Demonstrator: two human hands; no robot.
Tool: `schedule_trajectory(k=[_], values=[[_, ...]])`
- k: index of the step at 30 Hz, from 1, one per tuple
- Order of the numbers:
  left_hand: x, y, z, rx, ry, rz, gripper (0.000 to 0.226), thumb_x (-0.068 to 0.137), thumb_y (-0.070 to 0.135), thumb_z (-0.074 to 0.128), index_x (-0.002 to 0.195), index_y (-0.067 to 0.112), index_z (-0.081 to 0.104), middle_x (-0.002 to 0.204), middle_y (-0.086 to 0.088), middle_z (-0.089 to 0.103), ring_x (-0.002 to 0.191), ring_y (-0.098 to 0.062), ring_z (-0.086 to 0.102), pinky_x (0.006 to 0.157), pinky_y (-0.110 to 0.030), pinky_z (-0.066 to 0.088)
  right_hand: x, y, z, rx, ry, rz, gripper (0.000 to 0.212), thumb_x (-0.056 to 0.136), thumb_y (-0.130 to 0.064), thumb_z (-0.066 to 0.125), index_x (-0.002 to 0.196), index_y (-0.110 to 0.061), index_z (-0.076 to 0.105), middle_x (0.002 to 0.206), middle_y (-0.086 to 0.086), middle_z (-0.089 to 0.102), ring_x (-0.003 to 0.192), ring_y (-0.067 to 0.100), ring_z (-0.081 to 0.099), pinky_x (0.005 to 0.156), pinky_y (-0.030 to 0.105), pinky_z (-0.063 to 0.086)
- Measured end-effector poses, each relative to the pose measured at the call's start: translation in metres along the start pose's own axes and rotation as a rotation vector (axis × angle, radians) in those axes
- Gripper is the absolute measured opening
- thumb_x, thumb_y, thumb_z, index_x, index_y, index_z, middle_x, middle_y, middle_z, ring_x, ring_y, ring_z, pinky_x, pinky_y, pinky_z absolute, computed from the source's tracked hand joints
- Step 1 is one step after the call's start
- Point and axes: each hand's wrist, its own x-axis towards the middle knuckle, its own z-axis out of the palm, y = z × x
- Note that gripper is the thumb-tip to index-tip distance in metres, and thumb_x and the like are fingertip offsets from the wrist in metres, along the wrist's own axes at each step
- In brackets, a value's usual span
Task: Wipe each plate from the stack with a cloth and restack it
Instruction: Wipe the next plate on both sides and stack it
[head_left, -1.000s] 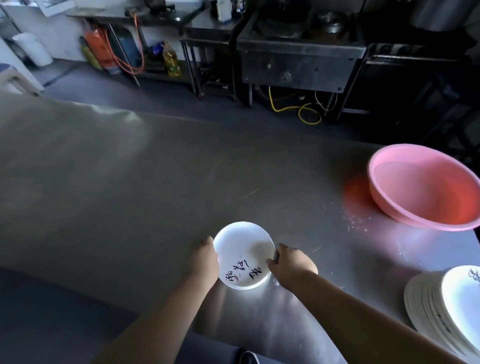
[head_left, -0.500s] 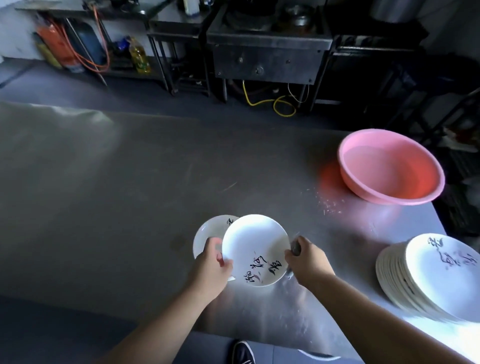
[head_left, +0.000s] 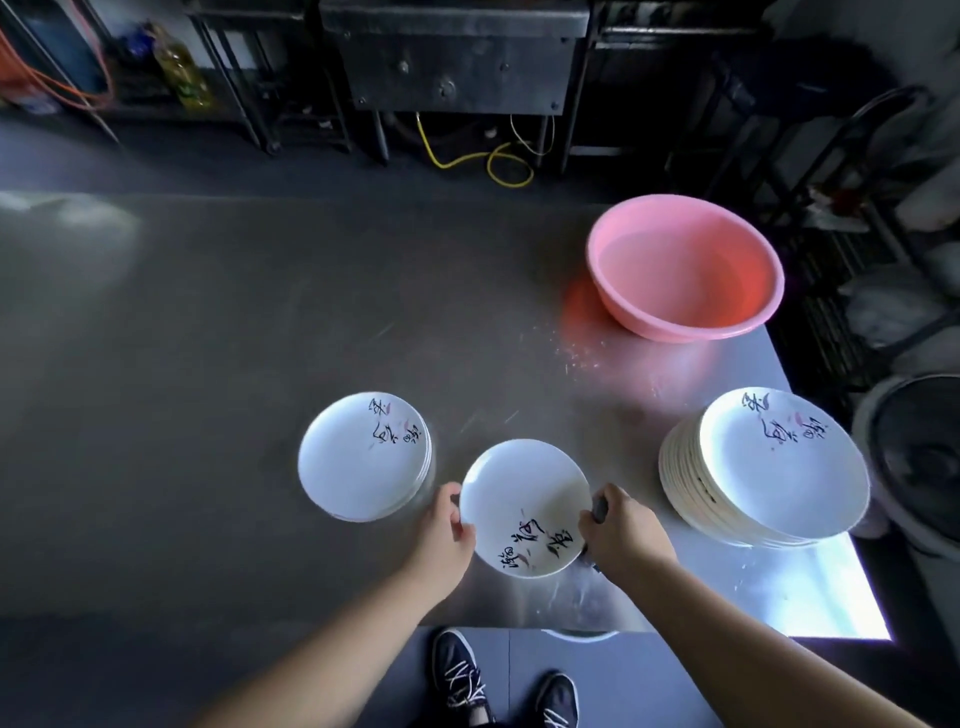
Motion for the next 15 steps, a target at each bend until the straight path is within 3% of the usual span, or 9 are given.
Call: schedule_trajectory(k=[4,7,10,12,13,15], values=[[0.002,-0.004,0.005,0.100,-0.009,0.029,0.035,0.098,0.015,0.060,0.130,0.023,0.050,0.088,0.003,0.064,0.071,-0.007,0.054,0.061,-0.016,0.042,0.003,0.008,-0.002,-0.014,-0.037,-0.019,0.015,0.088,-0.032,0.057,0.083,-0.022,0.047,0.065,-0.002,0.071,0.062,0.022,0.069,0.061,0.037,0.059],[0.011,-0.015,0.009,0.257,0.038,0.085,0.047,0.094,0.025,0.066,0.138,0.026,0.051,0.090,0.012,0.066,0.086,-0.015,0.061,0.083,-0.038,0.052,0.006,0.012,-0.009,-0.059,-0.041,-0.052,0.016,0.091,-0.032,0.060,0.087,-0.021,0.048,0.068,-0.003,0.070,0.067,0.024,0.066,0.061,0.036,0.056],[0.009,-0.023,0.014,0.485,0.138,0.248,0.055,0.089,0.038,0.063,0.142,0.026,0.051,0.110,0.008,0.069,0.101,-0.023,0.064,0.093,-0.041,0.049,0.007,0.008,-0.017,-0.076,0.061,-0.130,0.015,0.096,-0.035,0.059,0.102,-0.024,0.050,0.083,-0.001,0.070,0.075,0.026,0.064,0.062,0.036,0.050],[0.006,-0.031,0.020,0.583,0.176,0.305,0.058,0.088,0.048,0.054,0.142,0.030,0.051,0.137,0.003,0.059,0.118,-0.028,0.057,0.099,-0.044,0.047,0.005,0.000,-0.018,-0.041,0.119,-0.277,0.026,0.096,-0.033,0.060,0.120,-0.025,0.053,0.109,0.003,0.069,0.094,0.029,0.062,0.076,0.037,0.049],[0.005,-0.035,0.023,0.607,0.172,0.308,0.060,0.089,0.050,0.052,0.146,0.031,0.049,0.152,0.002,0.049,0.130,-0.029,0.049,0.104,-0.047,0.042,0.004,-0.003,-0.016,-0.042,0.093,-0.368,0.042,0.096,-0.033,0.061,0.136,-0.024,0.051,0.128,0.006,0.065,0.111,0.031,0.060,0.090,0.039,0.049],[0.006,-0.044,0.029,0.610,0.174,0.328,0.064,0.094,0.049,0.049,0.155,0.030,0.043,0.169,0.000,0.031,0.149,-0.028,0.032,0.115,-0.050,0.030,0.000,-0.006,-0.008,-0.207,-0.011,-0.506,0.075,0.099,-0.043,0.057,0.164,-0.023,0.026,0.164,0.004,0.039,0.146,0.037,0.036,0.121,0.043,0.030]])
